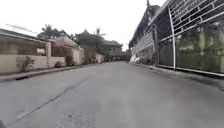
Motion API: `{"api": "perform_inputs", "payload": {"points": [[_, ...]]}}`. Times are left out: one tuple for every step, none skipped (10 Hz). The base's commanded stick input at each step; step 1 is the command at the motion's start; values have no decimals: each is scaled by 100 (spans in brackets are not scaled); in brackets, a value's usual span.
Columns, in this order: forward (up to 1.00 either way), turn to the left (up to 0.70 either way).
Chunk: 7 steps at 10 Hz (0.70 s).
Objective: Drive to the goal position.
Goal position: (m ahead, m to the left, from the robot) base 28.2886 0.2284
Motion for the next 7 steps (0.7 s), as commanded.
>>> {"api": "perform_inputs", "payload": {"points": [[100,-2],[100,-2],[100,-3],[100,-3],[100,-3],[100,-3],[100,-3]]}}
